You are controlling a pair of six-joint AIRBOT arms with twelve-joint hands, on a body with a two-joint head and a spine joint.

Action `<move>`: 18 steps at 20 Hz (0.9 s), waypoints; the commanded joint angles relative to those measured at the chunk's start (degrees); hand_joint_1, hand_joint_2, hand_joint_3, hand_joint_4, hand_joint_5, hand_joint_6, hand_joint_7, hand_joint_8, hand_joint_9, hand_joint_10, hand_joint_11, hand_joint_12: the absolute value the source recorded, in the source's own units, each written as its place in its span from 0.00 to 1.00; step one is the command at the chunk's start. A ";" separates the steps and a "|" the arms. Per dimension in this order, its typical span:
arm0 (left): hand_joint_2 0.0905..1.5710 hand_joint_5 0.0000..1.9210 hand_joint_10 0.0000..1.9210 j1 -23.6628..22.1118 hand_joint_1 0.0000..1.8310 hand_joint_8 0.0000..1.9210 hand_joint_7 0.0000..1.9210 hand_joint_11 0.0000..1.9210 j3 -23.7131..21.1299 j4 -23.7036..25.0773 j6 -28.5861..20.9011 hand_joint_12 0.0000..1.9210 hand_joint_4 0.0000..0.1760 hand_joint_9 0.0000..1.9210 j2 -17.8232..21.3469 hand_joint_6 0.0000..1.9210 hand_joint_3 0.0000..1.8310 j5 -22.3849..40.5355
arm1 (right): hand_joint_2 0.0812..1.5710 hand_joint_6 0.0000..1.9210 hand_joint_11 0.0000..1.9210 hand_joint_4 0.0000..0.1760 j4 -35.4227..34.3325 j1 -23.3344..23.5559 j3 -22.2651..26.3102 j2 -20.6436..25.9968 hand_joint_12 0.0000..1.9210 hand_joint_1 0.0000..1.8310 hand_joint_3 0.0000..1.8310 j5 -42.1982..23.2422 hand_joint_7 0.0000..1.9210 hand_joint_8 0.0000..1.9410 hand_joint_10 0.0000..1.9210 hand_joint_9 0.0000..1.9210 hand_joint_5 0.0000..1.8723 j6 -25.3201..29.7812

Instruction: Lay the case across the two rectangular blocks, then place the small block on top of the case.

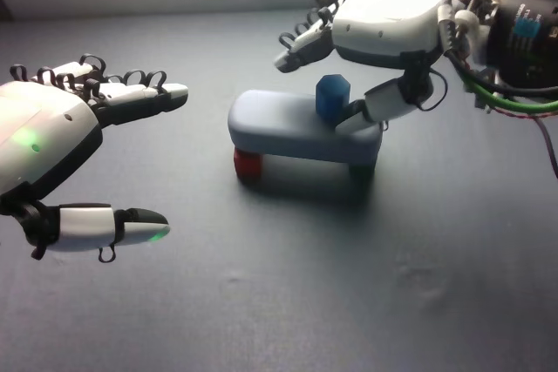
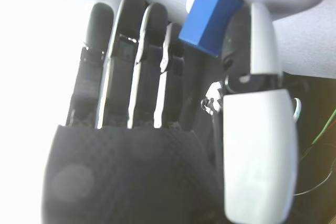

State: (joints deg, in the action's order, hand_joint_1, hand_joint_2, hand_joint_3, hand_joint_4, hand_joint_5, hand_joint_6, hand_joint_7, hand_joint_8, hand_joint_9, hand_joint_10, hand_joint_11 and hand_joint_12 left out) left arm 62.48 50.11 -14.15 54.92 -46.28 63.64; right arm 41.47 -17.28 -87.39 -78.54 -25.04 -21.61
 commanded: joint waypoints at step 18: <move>0.59 0.14 0.00 1.87 0.45 0.00 0.19 0.00 1.89 -2.20 -11.12 0.64 0.16 0.21 1.17 0.00 0.00 23.72 | 0.61 0.00 0.00 0.22 -38.59 -29.88 20.48 24.36 0.28 0.51 0.01 -55.05 0.12 0.00 0.01 0.12 0.09 -4.24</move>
State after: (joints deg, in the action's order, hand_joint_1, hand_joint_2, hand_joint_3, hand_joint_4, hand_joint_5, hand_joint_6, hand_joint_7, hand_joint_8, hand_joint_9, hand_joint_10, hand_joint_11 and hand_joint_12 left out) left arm 64.69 52.01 -16.71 44.10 -44.95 79.70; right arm 4.10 -48.21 -66.78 -54.48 -70.32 -26.00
